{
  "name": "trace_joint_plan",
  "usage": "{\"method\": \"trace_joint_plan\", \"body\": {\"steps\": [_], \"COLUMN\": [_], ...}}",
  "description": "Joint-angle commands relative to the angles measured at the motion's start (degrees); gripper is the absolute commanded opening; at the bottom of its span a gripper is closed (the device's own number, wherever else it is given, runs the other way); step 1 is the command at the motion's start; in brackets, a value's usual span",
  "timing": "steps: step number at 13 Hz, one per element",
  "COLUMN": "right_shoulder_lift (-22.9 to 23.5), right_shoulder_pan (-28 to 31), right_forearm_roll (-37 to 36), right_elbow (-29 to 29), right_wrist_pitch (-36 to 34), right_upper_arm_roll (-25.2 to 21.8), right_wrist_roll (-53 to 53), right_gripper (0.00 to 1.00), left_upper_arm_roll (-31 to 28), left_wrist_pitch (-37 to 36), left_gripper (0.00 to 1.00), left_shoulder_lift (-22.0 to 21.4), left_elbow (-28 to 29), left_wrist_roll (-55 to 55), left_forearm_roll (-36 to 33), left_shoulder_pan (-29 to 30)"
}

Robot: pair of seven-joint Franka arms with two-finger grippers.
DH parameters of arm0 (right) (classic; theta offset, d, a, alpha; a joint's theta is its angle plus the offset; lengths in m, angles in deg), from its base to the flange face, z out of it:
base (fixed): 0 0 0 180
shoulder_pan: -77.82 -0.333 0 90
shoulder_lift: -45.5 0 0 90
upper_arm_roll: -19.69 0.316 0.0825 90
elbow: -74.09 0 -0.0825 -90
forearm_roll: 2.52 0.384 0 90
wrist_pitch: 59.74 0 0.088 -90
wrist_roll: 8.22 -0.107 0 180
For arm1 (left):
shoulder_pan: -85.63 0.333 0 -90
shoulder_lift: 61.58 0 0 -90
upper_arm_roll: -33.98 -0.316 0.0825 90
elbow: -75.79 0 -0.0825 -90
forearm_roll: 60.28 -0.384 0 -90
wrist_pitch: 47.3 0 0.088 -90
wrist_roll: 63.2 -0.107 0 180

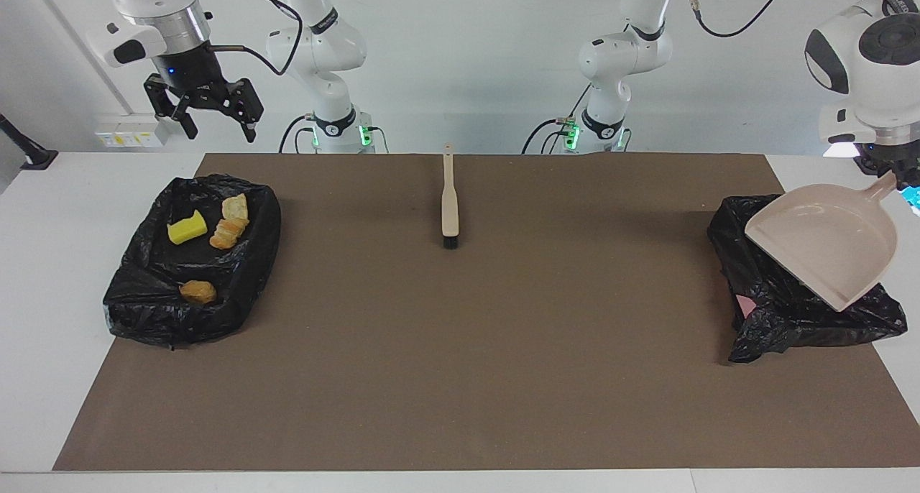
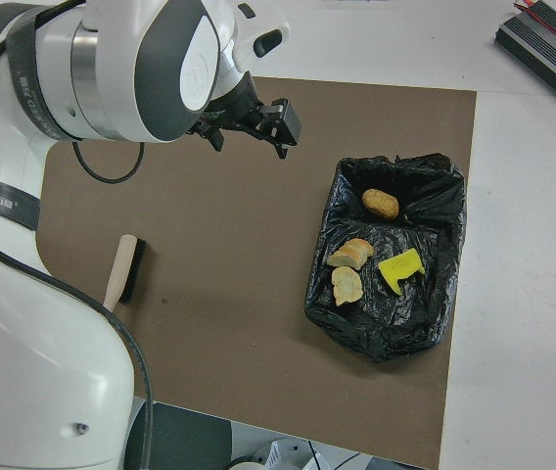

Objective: Sweep and dump trash in bin
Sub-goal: 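Bring the empty dustpan back over the table with the left gripper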

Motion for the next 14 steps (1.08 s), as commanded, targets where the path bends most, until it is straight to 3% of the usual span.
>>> {"method": "trace_joint_plan", "body": {"steps": [1,8,14], "right_shoulder_lift": [-0.3,-0.3,-0.5], "right_shoulder_pan": [0.4,0.4,0.7], "right_forearm_roll": [0.4,0.5,0.4], "right_elbow": [0.3,0.3,-0.1], "right_wrist_pitch": [-1.2,0.0,0.5], "right_upper_arm_roll": [-0.1,-0.1,0.1], "right_wrist_roll": [2.7,4.4,4.6], "right_gripper": [1.00,1.00,1.00], "left_upper_arm_roll": [-0.6,-0.4,-0.4], "left_wrist_pitch": [-4.4,-17.6,-18.2], "left_gripper": [0.00,0.00,0.00], "left_shoulder_lift": [-2.0,-3.3,-3.8], "left_elbow": [1.1,1.2,1.5], "left_wrist_roll": [10.2,41.7,73.5], "left_forearm_roll": [5.4,18.6,32.7], "left_shoulder_pan": [-1.2,-11.1,-25.4]}}
